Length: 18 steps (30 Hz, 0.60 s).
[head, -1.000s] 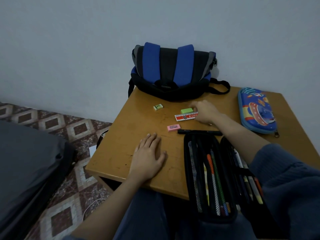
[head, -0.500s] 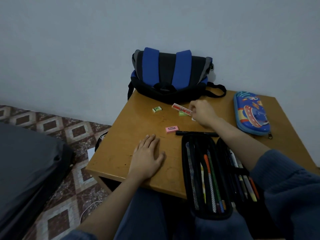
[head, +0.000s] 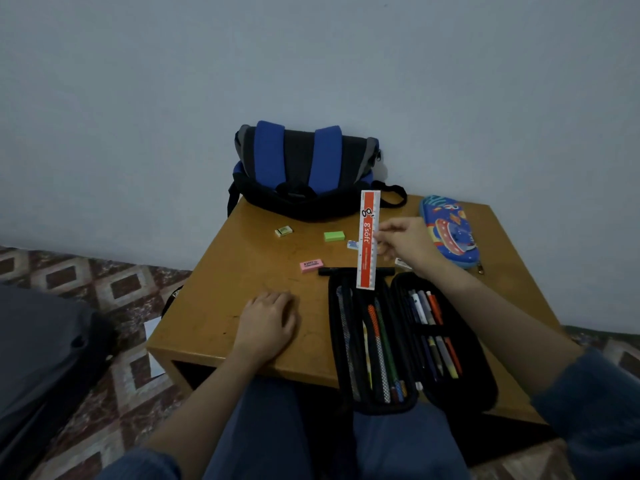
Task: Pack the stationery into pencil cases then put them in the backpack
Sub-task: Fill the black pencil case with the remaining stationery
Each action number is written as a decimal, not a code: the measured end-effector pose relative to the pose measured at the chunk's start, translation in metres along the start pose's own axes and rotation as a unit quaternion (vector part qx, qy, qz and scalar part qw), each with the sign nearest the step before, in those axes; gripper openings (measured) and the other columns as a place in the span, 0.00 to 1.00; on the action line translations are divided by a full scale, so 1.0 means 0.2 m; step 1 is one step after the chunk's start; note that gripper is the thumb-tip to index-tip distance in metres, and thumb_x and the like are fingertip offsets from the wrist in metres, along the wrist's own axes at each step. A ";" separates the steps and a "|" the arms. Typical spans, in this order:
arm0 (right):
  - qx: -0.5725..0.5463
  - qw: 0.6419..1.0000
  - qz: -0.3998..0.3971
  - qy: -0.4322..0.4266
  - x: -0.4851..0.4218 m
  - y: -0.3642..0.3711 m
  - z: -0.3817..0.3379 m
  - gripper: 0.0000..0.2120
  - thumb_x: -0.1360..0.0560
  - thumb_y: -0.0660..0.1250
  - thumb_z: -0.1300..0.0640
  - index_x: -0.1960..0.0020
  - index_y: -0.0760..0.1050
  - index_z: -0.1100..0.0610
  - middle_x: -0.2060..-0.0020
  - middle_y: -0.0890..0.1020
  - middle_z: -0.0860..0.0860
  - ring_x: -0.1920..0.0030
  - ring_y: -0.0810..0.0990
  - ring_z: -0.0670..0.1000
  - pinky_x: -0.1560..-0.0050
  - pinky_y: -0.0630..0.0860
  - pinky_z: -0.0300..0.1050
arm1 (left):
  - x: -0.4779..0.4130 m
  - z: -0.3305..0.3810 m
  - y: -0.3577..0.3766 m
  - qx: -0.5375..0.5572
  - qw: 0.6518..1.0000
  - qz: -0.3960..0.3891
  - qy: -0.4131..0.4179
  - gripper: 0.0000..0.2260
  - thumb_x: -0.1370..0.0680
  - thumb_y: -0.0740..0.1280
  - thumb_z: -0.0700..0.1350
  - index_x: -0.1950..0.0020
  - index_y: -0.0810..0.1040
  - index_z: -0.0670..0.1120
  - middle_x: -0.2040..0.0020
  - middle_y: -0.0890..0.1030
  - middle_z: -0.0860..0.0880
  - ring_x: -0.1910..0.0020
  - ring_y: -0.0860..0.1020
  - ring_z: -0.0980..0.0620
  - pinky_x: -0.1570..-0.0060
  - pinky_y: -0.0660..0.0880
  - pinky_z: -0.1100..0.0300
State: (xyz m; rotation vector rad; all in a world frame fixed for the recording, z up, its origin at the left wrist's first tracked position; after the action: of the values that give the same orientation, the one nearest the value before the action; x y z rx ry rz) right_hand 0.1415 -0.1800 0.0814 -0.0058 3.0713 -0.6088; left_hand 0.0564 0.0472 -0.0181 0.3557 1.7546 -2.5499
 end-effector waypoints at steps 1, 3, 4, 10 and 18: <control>-0.008 1.000 -0.002 0.017 0.03 -0.02 0.01 0.04 0.25 0.65 0.66 0.51 0.77 0.64 0.64 0.80 0.53 0.73 0.77 0.45 0.76 0.74 0.33 | -0.01 0.01 -0.02 0.005 1.000 -0.008 -0.008 0.15 0.20 0.58 0.51 0.36 0.74 0.48 0.41 0.78 0.50 0.42 0.75 0.52 0.41 0.68 0.58; -0.024 0.998 -0.004 0.050 0.08 -0.05 0.03 0.03 0.24 0.64 0.66 0.52 0.76 0.64 0.65 0.80 0.53 0.74 0.77 0.45 0.77 0.72 0.32 | -0.04 0.05 -0.06 0.012 0.998 -0.041 -0.037 0.14 0.20 0.56 0.52 0.41 0.76 0.48 0.48 0.80 0.50 0.48 0.77 0.52 0.40 0.69 0.56; -0.031 0.997 -0.003 0.064 0.10 -0.06 0.05 0.03 0.24 0.64 0.66 0.53 0.76 0.64 0.66 0.79 0.53 0.76 0.76 0.43 0.78 0.71 0.32 | -0.05 0.08 -0.08 0.010 0.998 -0.049 -0.048 0.14 0.19 0.56 0.52 0.44 0.77 0.48 0.54 0.81 0.50 0.53 0.78 0.52 0.39 0.69 0.55; -0.044 0.994 -0.011 0.100 0.17 -0.07 0.11 0.07 0.24 0.64 0.66 0.60 0.74 0.61 0.65 0.79 0.54 0.80 0.74 0.42 0.78 0.70 0.34 | -0.03 0.34 -0.08 0.125 0.986 -0.093 -0.060 0.12 0.22 0.60 0.56 0.59 0.75 0.49 0.70 0.74 0.54 0.72 0.73 0.58 0.72 0.70 0.68; -0.061 0.991 -0.017 0.121 0.22 0.00 0.13 0.04 0.25 0.65 0.68 0.54 0.70 0.62 0.66 0.79 0.55 0.78 0.73 0.46 0.78 0.69 0.37 | -0.01 0.39 -0.06 0.163 0.972 -0.154 -0.069 0.11 0.23 0.65 0.50 0.65 0.72 0.50 0.68 0.74 0.55 0.71 0.71 0.60 0.77 0.64 0.72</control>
State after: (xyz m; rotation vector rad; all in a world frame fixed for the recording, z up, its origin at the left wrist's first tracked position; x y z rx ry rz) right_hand 0.0970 -0.1912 0.0562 0.0158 3.3457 -0.4527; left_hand 0.0429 -0.0203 0.0198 -0.0999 1.4382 -2.9997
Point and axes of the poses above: each hand's wrist, its own x-axis away from the middle knuckle, its own y-axis out of the palm, z = x × y, the point moved 2 cm from there along -x, towards the middle knuckle
